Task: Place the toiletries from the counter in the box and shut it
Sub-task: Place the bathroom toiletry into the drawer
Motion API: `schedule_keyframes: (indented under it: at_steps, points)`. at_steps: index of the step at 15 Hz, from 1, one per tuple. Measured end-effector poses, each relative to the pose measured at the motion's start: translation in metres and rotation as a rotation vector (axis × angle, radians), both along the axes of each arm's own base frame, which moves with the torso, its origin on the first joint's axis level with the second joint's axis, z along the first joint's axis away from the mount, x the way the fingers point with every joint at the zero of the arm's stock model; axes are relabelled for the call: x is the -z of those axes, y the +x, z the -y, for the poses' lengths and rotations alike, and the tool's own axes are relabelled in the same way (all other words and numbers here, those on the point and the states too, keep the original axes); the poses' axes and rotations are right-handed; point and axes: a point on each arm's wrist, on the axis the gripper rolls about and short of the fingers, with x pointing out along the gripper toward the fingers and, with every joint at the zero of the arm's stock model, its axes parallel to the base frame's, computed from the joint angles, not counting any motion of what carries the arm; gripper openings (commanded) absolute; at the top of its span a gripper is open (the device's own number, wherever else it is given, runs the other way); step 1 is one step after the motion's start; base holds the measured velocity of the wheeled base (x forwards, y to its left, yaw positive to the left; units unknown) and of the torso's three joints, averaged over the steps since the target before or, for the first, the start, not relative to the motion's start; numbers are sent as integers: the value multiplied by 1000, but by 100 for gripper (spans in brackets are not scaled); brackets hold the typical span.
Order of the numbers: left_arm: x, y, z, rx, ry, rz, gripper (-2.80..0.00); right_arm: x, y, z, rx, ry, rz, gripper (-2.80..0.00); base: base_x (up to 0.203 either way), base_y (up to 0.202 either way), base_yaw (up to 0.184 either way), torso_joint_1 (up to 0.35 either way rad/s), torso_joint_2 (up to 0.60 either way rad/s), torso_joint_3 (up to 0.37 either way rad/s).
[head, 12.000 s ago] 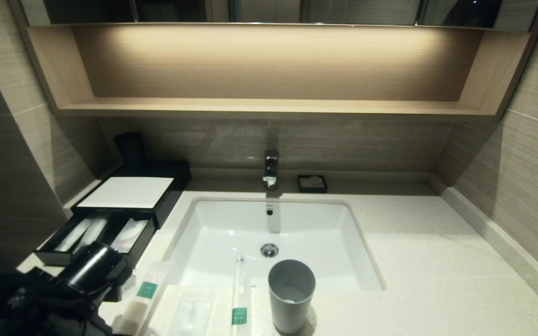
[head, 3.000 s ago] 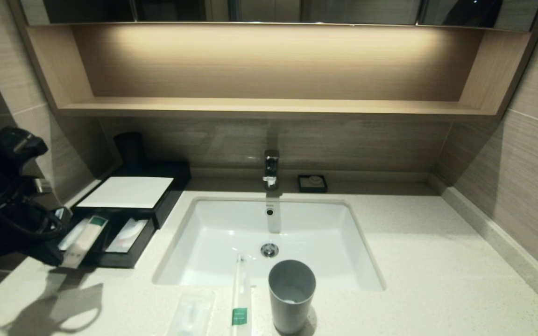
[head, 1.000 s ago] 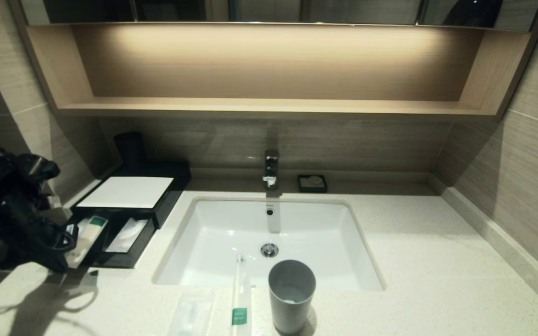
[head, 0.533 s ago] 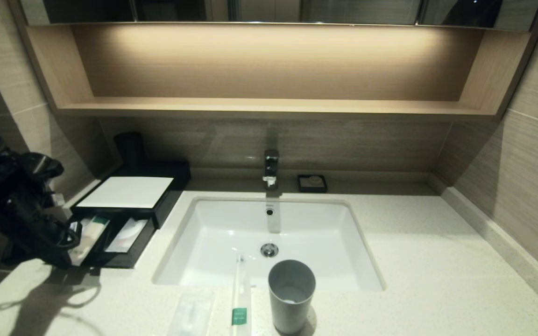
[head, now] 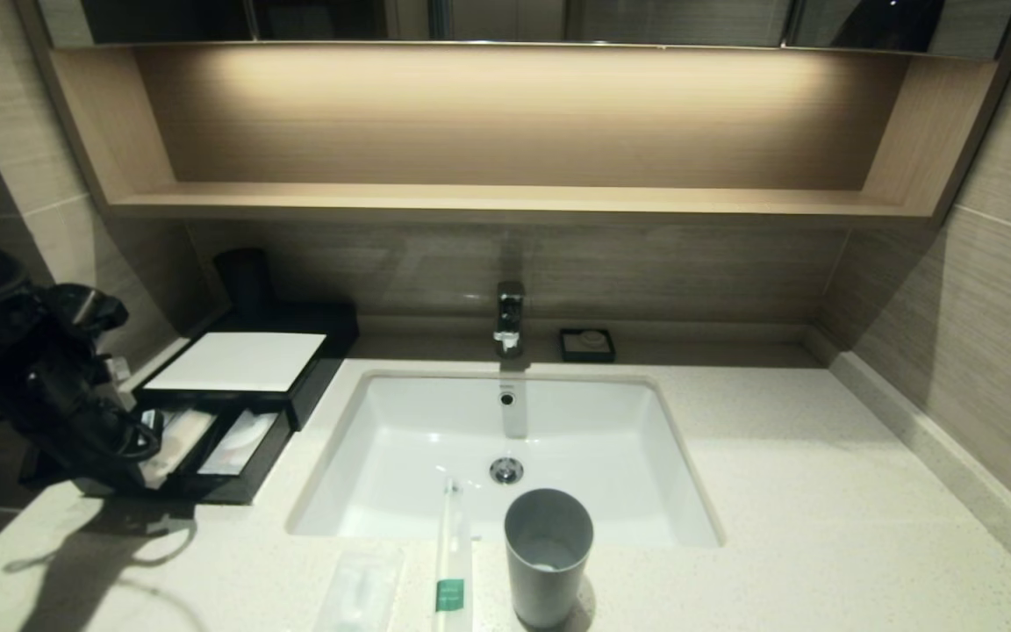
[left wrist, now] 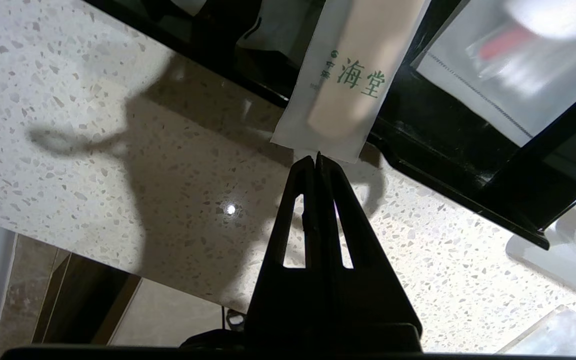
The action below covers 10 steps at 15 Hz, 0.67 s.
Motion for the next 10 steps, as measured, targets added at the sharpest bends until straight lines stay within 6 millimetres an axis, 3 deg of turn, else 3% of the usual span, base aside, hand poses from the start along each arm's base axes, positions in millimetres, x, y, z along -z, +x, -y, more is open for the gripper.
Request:
schedule_keyframes:
  at_steps: [10]
  points:
    - [3, 10, 0, -1, 9, 47, -280, 0, 0, 0, 0, 0, 0, -280, 0, 0, 0, 0, 0, 0]
